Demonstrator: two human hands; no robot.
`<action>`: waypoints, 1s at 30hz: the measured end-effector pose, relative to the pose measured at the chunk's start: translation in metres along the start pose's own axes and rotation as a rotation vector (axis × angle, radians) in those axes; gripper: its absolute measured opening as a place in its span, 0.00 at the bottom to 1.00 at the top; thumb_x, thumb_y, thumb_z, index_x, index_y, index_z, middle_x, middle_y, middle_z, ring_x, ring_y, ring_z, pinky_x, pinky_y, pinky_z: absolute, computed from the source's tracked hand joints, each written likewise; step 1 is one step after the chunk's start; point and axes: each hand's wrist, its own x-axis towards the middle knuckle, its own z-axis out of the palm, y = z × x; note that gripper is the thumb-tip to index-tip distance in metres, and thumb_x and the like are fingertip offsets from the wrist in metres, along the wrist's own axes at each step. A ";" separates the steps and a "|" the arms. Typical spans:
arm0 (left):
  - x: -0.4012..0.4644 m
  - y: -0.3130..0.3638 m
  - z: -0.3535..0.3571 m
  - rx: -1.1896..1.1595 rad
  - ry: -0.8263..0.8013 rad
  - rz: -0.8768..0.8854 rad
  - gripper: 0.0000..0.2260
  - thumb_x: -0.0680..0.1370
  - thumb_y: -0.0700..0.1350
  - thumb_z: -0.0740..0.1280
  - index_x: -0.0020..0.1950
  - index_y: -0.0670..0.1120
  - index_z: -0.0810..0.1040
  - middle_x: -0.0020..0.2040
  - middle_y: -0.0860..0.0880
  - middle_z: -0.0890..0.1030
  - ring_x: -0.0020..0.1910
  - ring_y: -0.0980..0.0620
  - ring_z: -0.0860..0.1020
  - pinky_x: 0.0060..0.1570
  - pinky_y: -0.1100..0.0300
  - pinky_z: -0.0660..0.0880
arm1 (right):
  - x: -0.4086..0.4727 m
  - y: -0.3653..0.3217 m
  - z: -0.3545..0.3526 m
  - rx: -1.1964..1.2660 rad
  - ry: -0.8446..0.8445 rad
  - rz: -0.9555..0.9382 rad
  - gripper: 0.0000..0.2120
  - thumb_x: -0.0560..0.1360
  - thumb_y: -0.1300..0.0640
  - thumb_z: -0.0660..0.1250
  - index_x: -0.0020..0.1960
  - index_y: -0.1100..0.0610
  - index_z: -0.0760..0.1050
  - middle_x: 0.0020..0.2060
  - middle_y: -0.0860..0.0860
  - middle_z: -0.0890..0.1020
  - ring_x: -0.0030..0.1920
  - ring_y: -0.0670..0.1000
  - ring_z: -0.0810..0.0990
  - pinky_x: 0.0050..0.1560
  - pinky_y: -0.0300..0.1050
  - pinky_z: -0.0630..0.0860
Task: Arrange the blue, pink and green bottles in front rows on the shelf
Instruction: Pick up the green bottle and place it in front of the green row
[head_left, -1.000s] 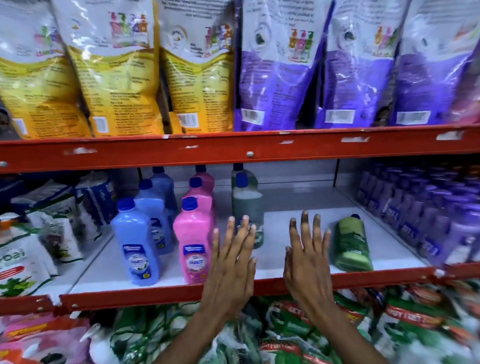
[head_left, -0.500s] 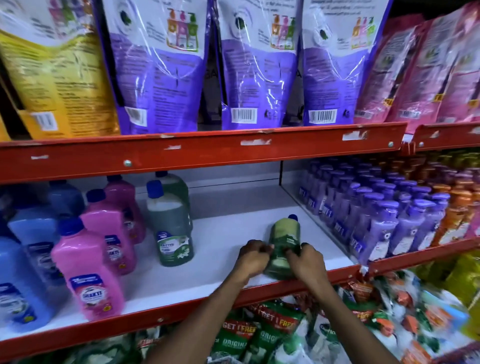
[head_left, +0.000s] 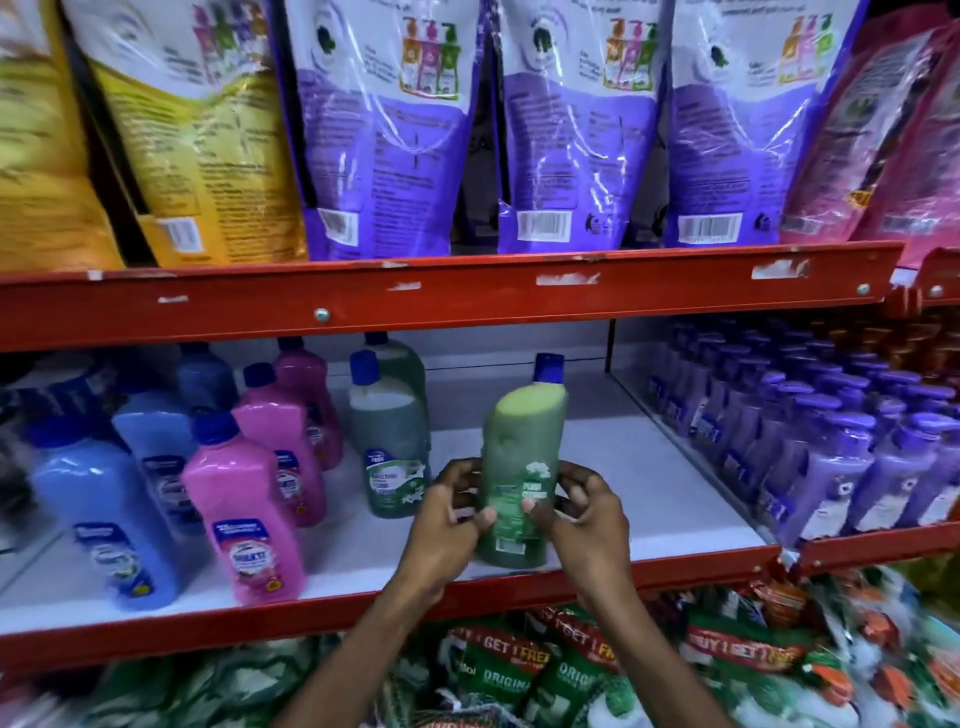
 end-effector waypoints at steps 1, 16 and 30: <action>-0.007 -0.003 -0.015 0.030 0.045 0.035 0.20 0.74 0.30 0.67 0.62 0.47 0.74 0.54 0.52 0.83 0.52 0.56 0.81 0.47 0.67 0.79 | -0.008 -0.006 0.014 0.000 -0.011 -0.040 0.22 0.67 0.63 0.77 0.58 0.52 0.76 0.52 0.47 0.85 0.51 0.46 0.84 0.49 0.49 0.83; -0.037 -0.035 -0.103 0.131 0.215 0.005 0.12 0.80 0.33 0.58 0.57 0.47 0.72 0.53 0.56 0.79 0.50 0.68 0.76 0.49 0.73 0.73 | -0.030 -0.005 0.114 -0.212 -0.150 -0.231 0.27 0.74 0.69 0.65 0.69 0.49 0.71 0.53 0.52 0.78 0.49 0.51 0.80 0.45 0.32 0.79; -0.045 -0.037 -0.103 0.516 0.214 0.050 0.21 0.76 0.46 0.69 0.67 0.47 0.67 0.60 0.49 0.75 0.62 0.50 0.73 0.63 0.54 0.74 | -0.014 -0.014 0.089 -0.177 -0.502 -0.234 0.19 0.75 0.63 0.69 0.61 0.46 0.74 0.58 0.46 0.82 0.56 0.42 0.81 0.52 0.31 0.77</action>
